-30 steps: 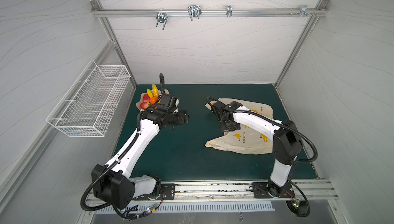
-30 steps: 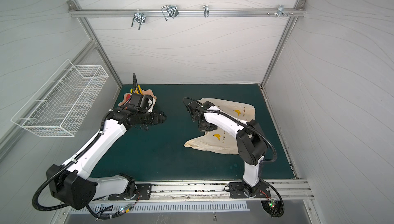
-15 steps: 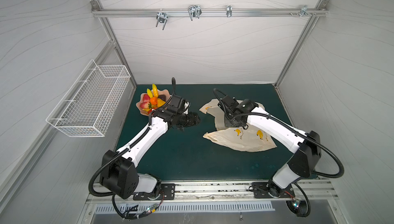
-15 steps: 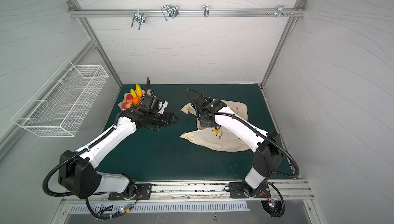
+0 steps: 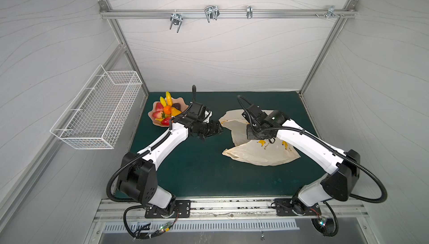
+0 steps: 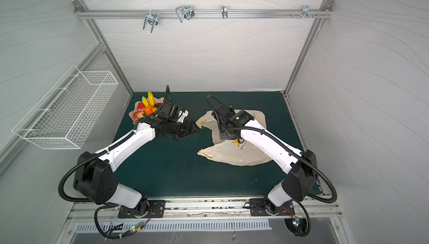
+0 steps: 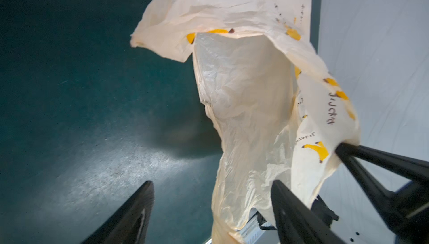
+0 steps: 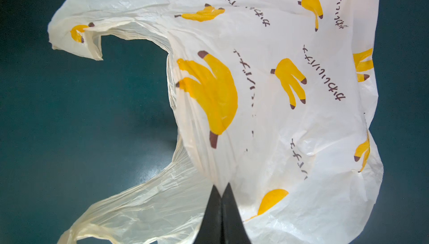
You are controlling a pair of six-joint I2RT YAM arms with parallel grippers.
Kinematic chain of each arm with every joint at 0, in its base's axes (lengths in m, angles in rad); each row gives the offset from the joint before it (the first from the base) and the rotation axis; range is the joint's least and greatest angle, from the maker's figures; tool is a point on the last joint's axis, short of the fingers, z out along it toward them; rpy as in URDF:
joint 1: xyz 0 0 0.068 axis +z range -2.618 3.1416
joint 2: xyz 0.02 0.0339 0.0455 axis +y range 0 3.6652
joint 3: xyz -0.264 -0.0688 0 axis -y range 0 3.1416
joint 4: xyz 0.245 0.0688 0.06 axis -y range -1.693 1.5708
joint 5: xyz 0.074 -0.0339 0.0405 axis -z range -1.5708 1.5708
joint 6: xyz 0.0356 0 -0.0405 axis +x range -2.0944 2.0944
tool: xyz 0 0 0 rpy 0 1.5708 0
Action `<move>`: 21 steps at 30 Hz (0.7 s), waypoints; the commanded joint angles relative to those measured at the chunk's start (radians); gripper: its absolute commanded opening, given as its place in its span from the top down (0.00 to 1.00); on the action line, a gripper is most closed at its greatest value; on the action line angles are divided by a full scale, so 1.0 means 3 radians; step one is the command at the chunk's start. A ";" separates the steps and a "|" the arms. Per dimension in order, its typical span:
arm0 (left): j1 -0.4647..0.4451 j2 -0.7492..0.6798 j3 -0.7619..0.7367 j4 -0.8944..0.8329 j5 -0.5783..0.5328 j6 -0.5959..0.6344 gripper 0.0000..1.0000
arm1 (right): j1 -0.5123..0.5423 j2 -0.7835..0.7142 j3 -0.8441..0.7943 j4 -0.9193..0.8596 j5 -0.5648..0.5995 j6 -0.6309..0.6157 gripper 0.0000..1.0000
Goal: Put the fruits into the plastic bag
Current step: 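Reach the left gripper to the bag's other edge near the right gripper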
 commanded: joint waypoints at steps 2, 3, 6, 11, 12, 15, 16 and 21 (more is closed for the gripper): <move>-0.0052 0.0100 0.0230 0.0347 0.0361 -0.0236 0.19 | 0.0021 -0.0081 -0.0017 0.0010 -0.0035 0.0015 1.00; -0.0058 0.0118 0.0235 0.0378 0.0370 -0.0266 0.19 | 0.0019 -0.0077 -0.0022 0.0016 -0.0036 0.0023 1.00; -0.0065 0.0211 0.0271 0.0460 0.0430 -0.0415 0.19 | 0.0021 -0.0090 -0.0026 0.0023 -0.0045 0.0040 1.00; -0.0088 0.0388 0.0338 0.0774 0.0611 -0.0896 0.18 | 0.0021 -0.0118 -0.0081 0.0075 -0.0082 0.0033 1.00; -0.0100 0.0419 0.0337 0.0847 0.0642 -0.0995 0.18 | 0.0021 -0.0126 -0.0095 0.0093 -0.0094 0.0032 1.00; -0.0152 0.0522 0.0342 0.1072 0.0722 -0.1312 0.18 | 0.0019 -0.0135 -0.0126 0.0122 -0.0128 0.0032 1.00; -0.0183 0.0556 0.0352 0.1124 0.0723 -0.1406 0.18 | 0.0021 -0.0134 -0.0138 0.0132 -0.0146 0.0037 1.00; -0.0302 0.0784 0.0389 0.1470 0.0744 -0.1831 0.19 | 0.0020 -0.0145 -0.0171 0.0229 -0.0222 0.0044 1.00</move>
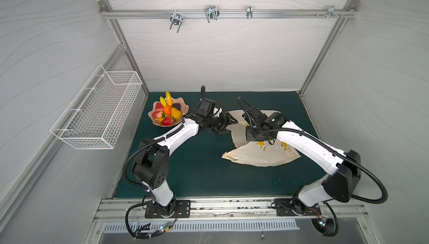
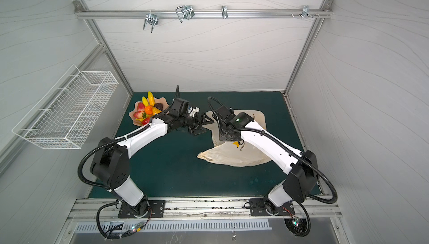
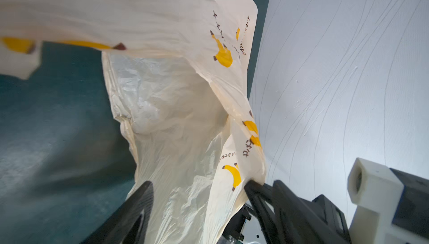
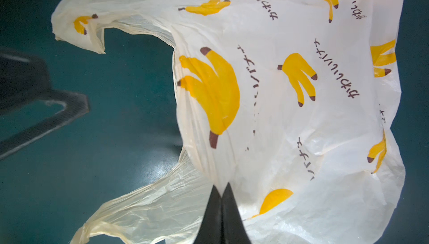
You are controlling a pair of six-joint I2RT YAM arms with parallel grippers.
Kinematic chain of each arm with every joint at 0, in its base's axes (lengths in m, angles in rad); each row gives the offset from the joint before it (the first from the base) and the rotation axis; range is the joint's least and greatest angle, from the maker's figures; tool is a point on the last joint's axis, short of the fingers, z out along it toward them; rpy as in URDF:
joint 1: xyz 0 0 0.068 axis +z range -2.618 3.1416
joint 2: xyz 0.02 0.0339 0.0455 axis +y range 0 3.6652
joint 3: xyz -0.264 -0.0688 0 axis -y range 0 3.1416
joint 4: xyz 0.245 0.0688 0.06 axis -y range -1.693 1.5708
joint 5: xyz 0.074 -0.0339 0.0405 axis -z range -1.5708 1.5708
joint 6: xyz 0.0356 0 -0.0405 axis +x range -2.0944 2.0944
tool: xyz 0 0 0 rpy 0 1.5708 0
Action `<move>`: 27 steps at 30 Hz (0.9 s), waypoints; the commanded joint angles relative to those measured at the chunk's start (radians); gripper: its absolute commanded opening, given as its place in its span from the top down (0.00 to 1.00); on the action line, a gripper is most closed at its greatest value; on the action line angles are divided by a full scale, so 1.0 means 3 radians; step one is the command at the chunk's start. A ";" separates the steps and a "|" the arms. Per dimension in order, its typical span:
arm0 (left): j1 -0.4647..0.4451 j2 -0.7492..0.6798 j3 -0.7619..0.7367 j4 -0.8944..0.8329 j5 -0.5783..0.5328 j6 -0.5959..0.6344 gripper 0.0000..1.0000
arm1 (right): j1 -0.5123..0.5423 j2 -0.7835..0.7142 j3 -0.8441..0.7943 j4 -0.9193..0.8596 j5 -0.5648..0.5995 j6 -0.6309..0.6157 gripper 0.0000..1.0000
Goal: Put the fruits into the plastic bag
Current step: 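Reach the left gripper to the bag's other edge near the right gripper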
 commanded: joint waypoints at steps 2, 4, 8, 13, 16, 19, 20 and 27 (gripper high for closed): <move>-0.0098 0.0230 0.0231 0.0454 0.0050 -0.0511 0.20 | 0.0019 -0.0108 -0.0032 0.0093 -0.0117 0.0049 1.00; -0.0123 0.0340 0.0327 0.0451 -0.0006 -0.0560 0.20 | 0.0019 -0.0119 -0.0055 0.0117 -0.0153 0.0060 1.00; -0.0128 0.0549 0.0422 0.0614 -0.0084 -0.0780 0.24 | 0.0024 -0.0134 -0.0106 0.0145 -0.0236 0.0092 1.00; -0.0138 0.0703 0.0522 0.0572 -0.0205 -0.0863 0.34 | 0.0023 -0.0183 -0.0185 0.0198 -0.0304 0.0122 1.00; -0.0137 0.0767 0.0536 0.0653 -0.0195 -0.0924 0.49 | 0.0020 -0.0177 -0.0192 0.0212 -0.0336 0.0115 1.00; -0.0144 0.0805 0.0598 0.0580 -0.0220 -0.0898 0.72 | 0.0010 -0.0162 -0.0179 0.0193 -0.0394 0.0155 1.00; -0.0142 0.0813 0.0617 0.0559 -0.0226 -0.0875 0.78 | -0.0013 -0.0166 -0.0177 0.0196 -0.0444 0.0201 1.00; -0.0144 0.0769 0.0634 0.0489 -0.0286 -0.0783 1.00 | -0.0040 -0.0021 0.0052 -0.0129 -0.0377 0.0347 1.00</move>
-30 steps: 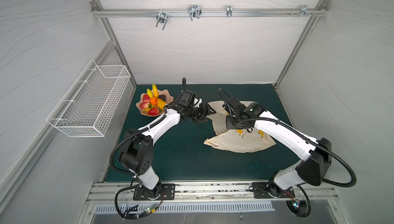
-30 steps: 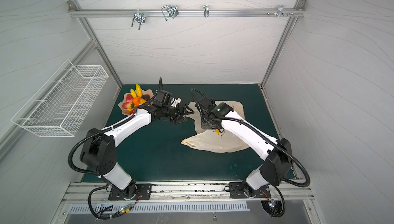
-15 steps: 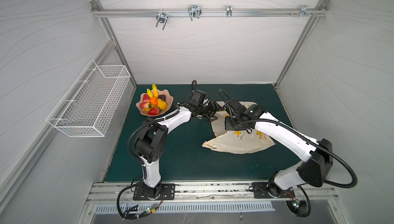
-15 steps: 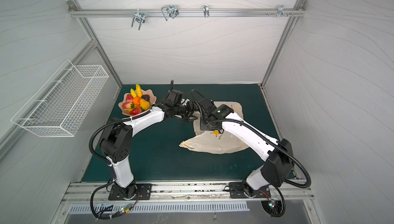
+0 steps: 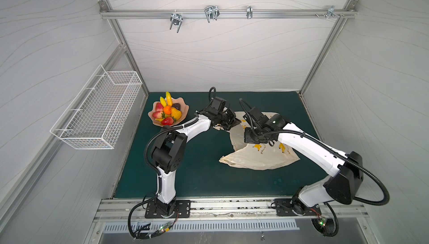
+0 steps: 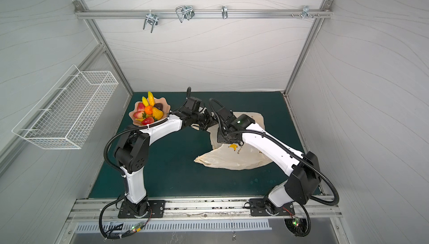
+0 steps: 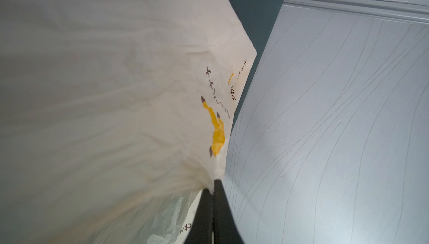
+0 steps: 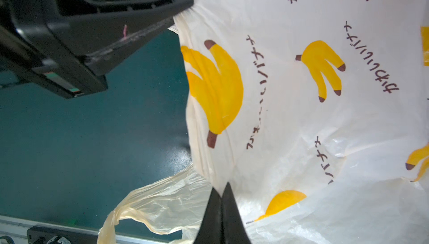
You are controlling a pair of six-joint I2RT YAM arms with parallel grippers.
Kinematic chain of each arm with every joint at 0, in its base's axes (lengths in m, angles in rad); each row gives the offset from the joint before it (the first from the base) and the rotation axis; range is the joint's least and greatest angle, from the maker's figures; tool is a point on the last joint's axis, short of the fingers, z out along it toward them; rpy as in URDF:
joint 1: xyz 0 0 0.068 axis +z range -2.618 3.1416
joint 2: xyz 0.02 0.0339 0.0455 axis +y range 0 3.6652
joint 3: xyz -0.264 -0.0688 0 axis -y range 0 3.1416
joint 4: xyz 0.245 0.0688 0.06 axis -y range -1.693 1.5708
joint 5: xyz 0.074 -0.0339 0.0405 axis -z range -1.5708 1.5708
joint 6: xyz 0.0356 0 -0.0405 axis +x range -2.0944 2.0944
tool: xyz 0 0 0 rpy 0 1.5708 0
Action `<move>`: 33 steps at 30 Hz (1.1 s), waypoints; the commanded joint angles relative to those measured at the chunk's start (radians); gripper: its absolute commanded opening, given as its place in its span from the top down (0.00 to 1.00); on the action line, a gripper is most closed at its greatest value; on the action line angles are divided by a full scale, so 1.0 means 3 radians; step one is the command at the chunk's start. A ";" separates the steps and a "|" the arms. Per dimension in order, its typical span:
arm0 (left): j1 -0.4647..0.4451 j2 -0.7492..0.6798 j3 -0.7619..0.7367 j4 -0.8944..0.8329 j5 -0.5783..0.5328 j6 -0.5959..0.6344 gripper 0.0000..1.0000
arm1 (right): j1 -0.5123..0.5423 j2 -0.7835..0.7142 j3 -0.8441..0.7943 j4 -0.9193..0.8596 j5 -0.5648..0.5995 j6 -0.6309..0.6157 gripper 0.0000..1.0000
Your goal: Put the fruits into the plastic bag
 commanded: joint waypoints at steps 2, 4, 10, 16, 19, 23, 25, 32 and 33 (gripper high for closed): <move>-0.0019 -0.0029 0.0137 0.0022 -0.0060 0.0078 1.00 | -0.0029 0.0078 0.0205 -0.0302 0.0035 0.0200 0.99; -0.0021 -0.0050 0.0132 0.0010 -0.0078 0.0092 1.00 | -0.0027 0.0106 0.0258 -0.0340 0.0029 0.0235 0.90; -0.0042 -0.0081 0.0153 0.0009 -0.0073 0.0102 1.00 | -0.0001 0.0244 0.0394 -0.0418 -0.0021 0.0304 0.58; -0.0058 -0.0100 0.0170 -0.0022 -0.0078 0.0129 1.00 | 0.0070 0.0318 0.0424 -0.0438 -0.0006 0.0354 0.39; -0.0065 -0.0110 0.0157 -0.0030 -0.0083 0.0138 1.00 | 0.0143 0.0344 0.0380 -0.0393 -0.0005 0.0437 0.27; -0.0065 -0.0115 0.0142 -0.0025 -0.0083 0.0132 1.00 | 0.0229 0.0303 0.0138 -0.0126 -0.0005 0.0621 0.26; -0.0061 -0.0121 0.0124 -0.0023 -0.0079 0.0136 1.00 | 0.0259 0.0227 -0.0072 0.0112 -0.0019 0.0762 0.25; -0.0063 -0.0171 0.0035 0.0001 -0.0063 0.0128 1.00 | 0.0356 0.0081 -0.0657 0.0651 0.0212 0.1038 0.17; -0.0062 -0.0177 0.0034 -0.0003 -0.0060 0.0127 1.00 | 0.0361 0.0099 -0.0670 0.0668 0.0213 0.1067 0.18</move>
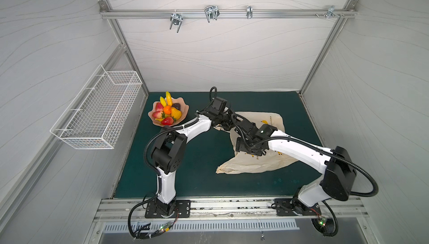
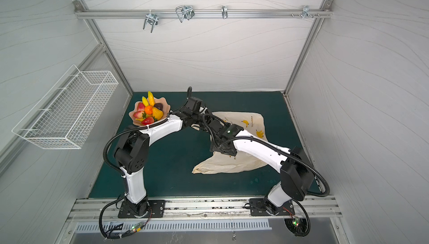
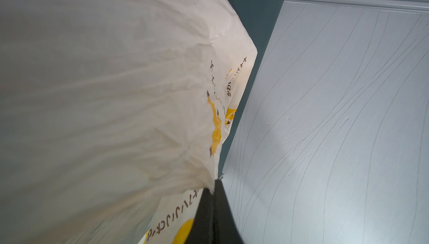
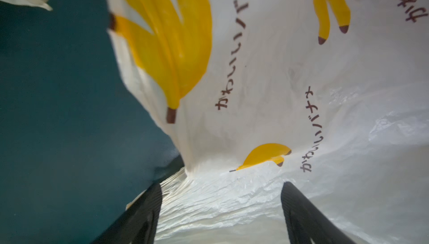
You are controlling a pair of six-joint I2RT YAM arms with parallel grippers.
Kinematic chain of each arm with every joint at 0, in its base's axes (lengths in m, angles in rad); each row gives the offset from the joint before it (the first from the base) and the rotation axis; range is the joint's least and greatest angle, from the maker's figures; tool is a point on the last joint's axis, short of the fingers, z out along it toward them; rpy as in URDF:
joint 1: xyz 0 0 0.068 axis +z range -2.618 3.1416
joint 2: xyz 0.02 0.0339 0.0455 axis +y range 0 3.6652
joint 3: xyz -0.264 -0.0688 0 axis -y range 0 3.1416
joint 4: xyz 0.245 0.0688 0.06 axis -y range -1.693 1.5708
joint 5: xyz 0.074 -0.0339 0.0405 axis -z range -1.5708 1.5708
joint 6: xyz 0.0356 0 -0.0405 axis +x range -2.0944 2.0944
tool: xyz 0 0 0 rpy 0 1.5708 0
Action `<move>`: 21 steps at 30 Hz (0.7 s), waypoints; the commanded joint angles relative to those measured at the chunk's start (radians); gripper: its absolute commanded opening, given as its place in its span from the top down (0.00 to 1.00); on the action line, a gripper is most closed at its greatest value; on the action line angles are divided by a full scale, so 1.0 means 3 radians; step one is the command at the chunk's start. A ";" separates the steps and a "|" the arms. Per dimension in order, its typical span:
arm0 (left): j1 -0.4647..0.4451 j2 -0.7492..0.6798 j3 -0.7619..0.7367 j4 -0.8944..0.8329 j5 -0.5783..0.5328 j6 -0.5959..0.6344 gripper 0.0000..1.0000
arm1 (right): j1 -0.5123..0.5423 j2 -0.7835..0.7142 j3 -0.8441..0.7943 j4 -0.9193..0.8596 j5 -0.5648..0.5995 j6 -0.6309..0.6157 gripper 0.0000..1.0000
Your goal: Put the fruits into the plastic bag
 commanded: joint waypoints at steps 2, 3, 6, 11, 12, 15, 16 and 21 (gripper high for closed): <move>-0.0022 -0.0152 0.0015 0.0056 -0.0001 0.0021 1.00 | 0.0045 -0.0049 -0.0076 0.0303 0.0180 0.0256 0.17; -0.0022 -0.0157 0.0008 0.0058 0.0003 0.0018 1.00 | 0.0062 -0.0034 -0.0069 0.0333 0.0226 0.0253 0.17; -0.0023 -0.0175 -0.0017 0.0053 0.0011 0.0022 1.00 | 0.0081 0.0029 -0.0014 0.0353 0.0295 0.0223 0.18; -0.0020 -0.0188 -0.0018 0.0052 0.0009 0.0028 1.00 | 0.0112 0.0278 0.0158 0.0095 0.0397 0.0264 0.19; -0.0022 -0.0195 -0.0016 0.0052 0.0010 0.0031 1.00 | 0.0124 0.0316 0.0191 0.0050 0.0426 0.0252 0.19; -0.0024 -0.0206 -0.0010 0.0038 0.0009 0.0033 1.00 | 0.0158 0.0404 0.0313 -0.0139 0.0577 0.0251 0.25; -0.0022 -0.0205 -0.0010 0.0043 0.0016 0.0031 1.00 | 0.0163 0.0411 0.0333 -0.0181 0.0614 0.0246 0.30; -0.0021 -0.0210 0.0000 0.0011 0.0009 0.0053 1.00 | 0.0164 0.0383 0.0319 -0.0361 0.0738 0.0320 0.55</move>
